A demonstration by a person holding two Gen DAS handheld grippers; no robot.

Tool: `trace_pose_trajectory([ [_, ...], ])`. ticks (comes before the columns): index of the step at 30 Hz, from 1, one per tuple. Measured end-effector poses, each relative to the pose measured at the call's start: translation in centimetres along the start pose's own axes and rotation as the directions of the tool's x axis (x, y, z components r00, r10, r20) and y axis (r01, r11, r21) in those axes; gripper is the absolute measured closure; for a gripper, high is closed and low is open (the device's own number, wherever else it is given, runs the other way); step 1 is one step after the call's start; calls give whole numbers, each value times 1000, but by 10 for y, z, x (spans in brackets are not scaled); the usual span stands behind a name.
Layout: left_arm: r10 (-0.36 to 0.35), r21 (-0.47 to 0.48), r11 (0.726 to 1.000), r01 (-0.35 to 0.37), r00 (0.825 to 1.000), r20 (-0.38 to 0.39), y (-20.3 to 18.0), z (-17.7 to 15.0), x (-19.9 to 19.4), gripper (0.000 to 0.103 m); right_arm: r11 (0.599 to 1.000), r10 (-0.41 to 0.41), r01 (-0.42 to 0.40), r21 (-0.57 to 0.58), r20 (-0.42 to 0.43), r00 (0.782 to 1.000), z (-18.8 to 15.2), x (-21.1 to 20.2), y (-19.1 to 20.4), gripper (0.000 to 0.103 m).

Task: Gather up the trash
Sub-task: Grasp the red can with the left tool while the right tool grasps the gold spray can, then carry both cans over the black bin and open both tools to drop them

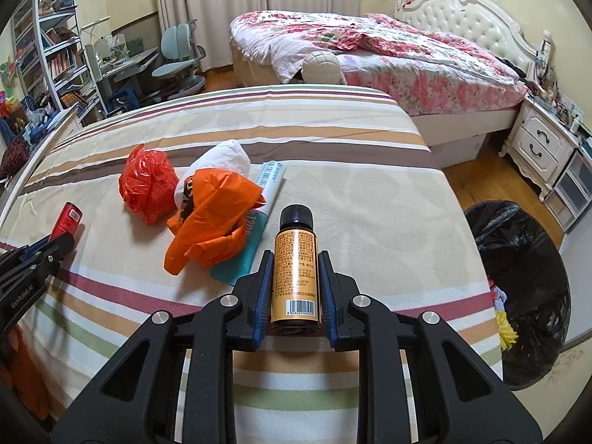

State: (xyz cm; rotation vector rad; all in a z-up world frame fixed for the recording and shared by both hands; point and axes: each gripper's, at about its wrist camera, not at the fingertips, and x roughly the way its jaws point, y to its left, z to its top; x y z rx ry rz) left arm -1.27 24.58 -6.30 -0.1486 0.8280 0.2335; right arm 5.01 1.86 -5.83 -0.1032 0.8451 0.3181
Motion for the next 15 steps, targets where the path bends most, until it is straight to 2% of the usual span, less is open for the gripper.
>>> trace_pose_trajectory([
  [8, -32, -22, 999, 32, 999, 1, -3, -4, -6, 78, 999, -14, 13, 30, 16, 1000, -9, -12, -17, 80],
  [15, -51, -5, 999, 52, 999, 18, -19, -3, -16, 78, 998, -27, 24, 64, 50, 998, -15, -26, -39, 80],
])
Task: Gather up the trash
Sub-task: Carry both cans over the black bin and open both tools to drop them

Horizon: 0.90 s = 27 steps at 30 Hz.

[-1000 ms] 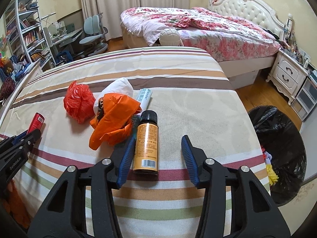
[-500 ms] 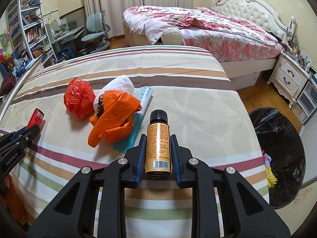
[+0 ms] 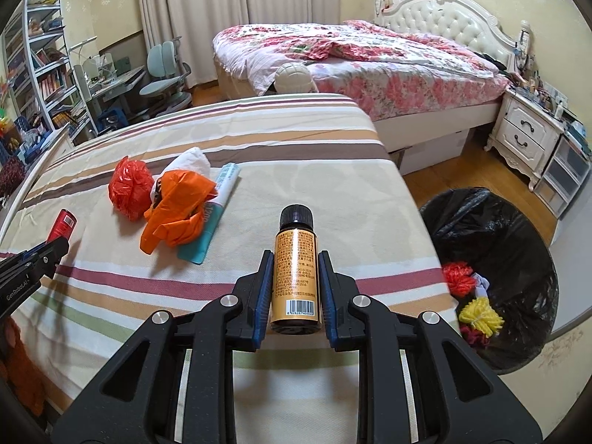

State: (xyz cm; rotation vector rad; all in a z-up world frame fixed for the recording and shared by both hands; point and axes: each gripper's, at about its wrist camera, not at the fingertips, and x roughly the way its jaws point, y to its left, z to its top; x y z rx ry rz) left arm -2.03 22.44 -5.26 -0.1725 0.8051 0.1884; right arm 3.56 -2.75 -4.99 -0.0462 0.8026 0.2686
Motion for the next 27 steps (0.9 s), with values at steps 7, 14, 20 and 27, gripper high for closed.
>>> trace_pose_trajectory([
  [7, -62, 56, 997, 60, 997, 37, -37, 3, -13, 78, 998, -44, 41, 47, 52, 998, -2, -24, -32, 80],
  [14, -162, 148, 977, 153, 985, 51, -94, 6, -18, 78, 989, -124, 115, 92, 95, 988, -3, -45, -75, 80],
  [20, -242, 235, 946, 223, 969, 53, -151, 10, -16, 78, 973, -193, 176, 153, 106, 975, -5, -53, -117, 80],
  [27, -304, 313, 909, 276, 952, 41, -212, 12, -6, 78, 956, -238, 214, 198, 105, 965, -6, -51, -152, 80],
])
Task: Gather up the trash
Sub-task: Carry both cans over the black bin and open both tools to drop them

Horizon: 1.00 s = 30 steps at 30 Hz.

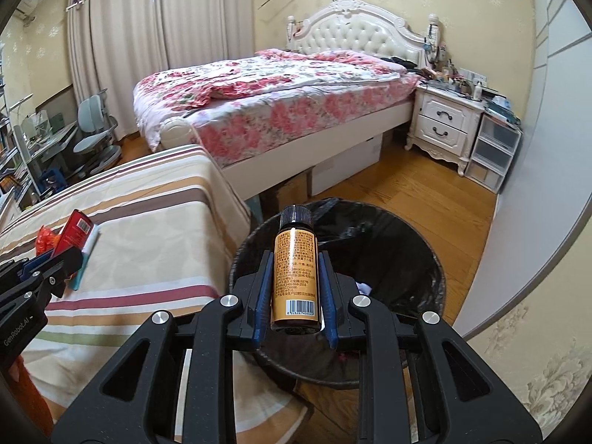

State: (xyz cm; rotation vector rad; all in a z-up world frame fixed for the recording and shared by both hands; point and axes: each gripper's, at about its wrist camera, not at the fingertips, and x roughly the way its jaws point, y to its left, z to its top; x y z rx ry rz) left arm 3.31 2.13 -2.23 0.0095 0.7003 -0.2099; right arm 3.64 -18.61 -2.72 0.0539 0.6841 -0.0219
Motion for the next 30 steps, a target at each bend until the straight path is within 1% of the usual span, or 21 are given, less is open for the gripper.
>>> trace_pose_trajectory([
  [7, -28, 58, 998, 29, 999, -19, -37, 11, 30, 78, 999, -28, 29, 32, -4, 1000, 3, 13, -28, 80],
  [14, -31, 103, 994, 34, 999, -31, -65, 21, 56, 78, 997, -37, 37, 68, -7, 999, 4, 24, -48, 80],
  [30, -13, 159, 987, 22, 998, -55, -97, 28, 88, 78, 993, -46, 48, 110, -23, 999, 9, 47, -71, 80],
])
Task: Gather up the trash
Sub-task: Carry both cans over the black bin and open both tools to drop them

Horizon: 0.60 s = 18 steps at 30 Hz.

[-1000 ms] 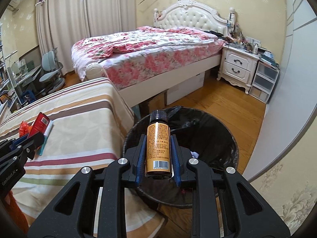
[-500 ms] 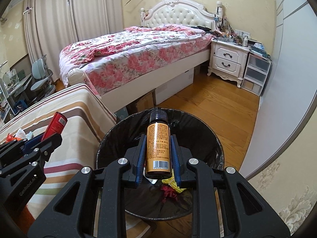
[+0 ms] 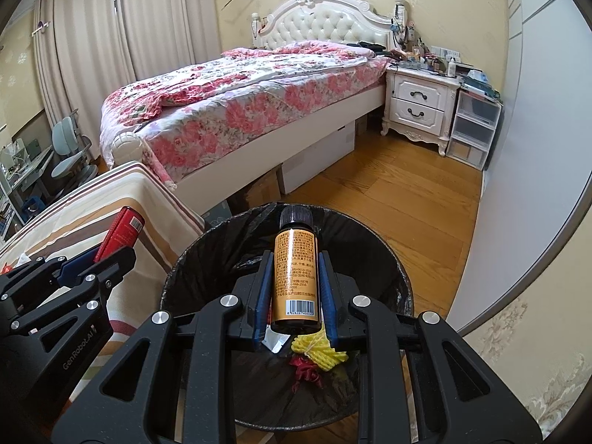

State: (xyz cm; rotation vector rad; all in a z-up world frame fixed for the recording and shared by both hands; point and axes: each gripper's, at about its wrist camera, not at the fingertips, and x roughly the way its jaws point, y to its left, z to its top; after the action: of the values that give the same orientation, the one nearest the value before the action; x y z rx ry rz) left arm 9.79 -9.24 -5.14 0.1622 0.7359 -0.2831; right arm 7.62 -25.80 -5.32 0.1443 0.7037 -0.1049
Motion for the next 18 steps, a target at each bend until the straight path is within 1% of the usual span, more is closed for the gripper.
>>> trace_pose_trajectory([
  [9, 0, 2, 1000, 0, 1000, -18, -3, 4, 12, 78, 1000, -3, 3, 15, -7, 1000, 4, 10, -8, 80],
  [11, 2, -3, 1000, -2, 1000, -18, -1, 4, 13, 78, 1000, -3, 3, 26, -8, 1000, 4, 12, -10, 78],
  [13, 9, -5, 1000, -9, 1000, -20, 0, 3, 13, 69, 999, -8, 9, 32, -9, 1000, 4, 13, -12, 76],
  [14, 14, -6, 1000, -15, 1000, -15, 1, 2, 12, 58, 999, -10, 11, 33, -11, 1000, 4, 14, -13, 73],
  [15, 21, -7, 1000, -21, 1000, -10, 1, 2, 11, 50, 999, -16, 16, 36, -10, 1000, 3, 14, -13, 71],
  [16, 23, -10, 1000, -23, 1000, -4, 2, 1, 9, 49, 999, -19, 20, 37, -9, 1000, 3, 13, -13, 68],
  [18, 27, -15, 1000, -27, 1000, 2, 5, 1, 6, 46, 999, -25, 25, 40, -7, 1000, 2, 12, -14, 65],
])
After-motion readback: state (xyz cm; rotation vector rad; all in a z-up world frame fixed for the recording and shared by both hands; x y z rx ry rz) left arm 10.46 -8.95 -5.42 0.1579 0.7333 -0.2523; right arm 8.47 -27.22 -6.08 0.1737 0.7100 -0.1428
